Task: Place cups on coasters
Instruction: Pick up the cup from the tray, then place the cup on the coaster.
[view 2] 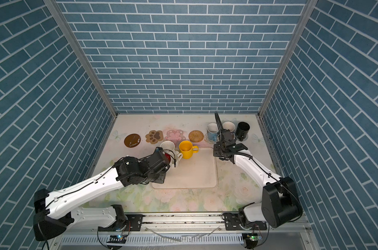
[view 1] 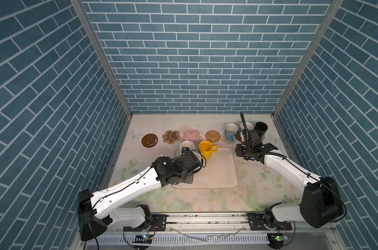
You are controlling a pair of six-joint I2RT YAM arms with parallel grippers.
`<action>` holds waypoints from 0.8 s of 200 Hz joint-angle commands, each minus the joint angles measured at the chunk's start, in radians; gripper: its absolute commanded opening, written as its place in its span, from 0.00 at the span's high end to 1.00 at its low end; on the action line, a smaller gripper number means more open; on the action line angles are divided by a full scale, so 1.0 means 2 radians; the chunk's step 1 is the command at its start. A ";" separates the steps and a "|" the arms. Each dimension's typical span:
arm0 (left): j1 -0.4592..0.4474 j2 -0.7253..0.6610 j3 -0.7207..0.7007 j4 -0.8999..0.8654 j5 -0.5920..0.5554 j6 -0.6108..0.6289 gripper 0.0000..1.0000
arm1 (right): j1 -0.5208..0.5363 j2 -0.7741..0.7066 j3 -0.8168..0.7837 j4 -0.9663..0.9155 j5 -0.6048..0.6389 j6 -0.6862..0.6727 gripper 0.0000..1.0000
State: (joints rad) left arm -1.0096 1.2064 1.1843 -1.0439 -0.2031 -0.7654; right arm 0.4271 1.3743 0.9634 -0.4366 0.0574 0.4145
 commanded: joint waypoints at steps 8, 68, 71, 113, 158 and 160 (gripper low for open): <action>0.028 0.010 0.052 -0.011 -0.003 0.047 1.00 | -0.001 -0.020 0.005 -0.014 -0.006 0.008 0.57; 0.096 0.098 0.170 -0.001 0.054 0.117 1.00 | -0.001 -0.034 0.004 -0.013 -0.016 -0.002 0.57; 0.099 0.104 0.175 0.000 0.058 0.120 1.00 | -0.001 -0.034 0.004 -0.012 -0.018 -0.002 0.57; 0.135 0.202 0.273 0.007 0.100 0.154 1.00 | -0.001 -0.041 0.008 -0.011 -0.019 -0.002 0.57; 0.160 0.315 0.394 0.000 0.132 0.182 1.00 | -0.003 -0.045 0.005 -0.002 -0.015 -0.007 0.57; 0.161 0.320 0.399 0.000 0.133 0.183 1.00 | -0.003 -0.045 0.005 -0.003 -0.016 -0.008 0.57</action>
State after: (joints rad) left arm -0.7139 1.7741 1.8622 -1.0794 0.0231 -0.4603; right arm 0.4267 1.3048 0.9638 -0.4404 0.0223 0.4137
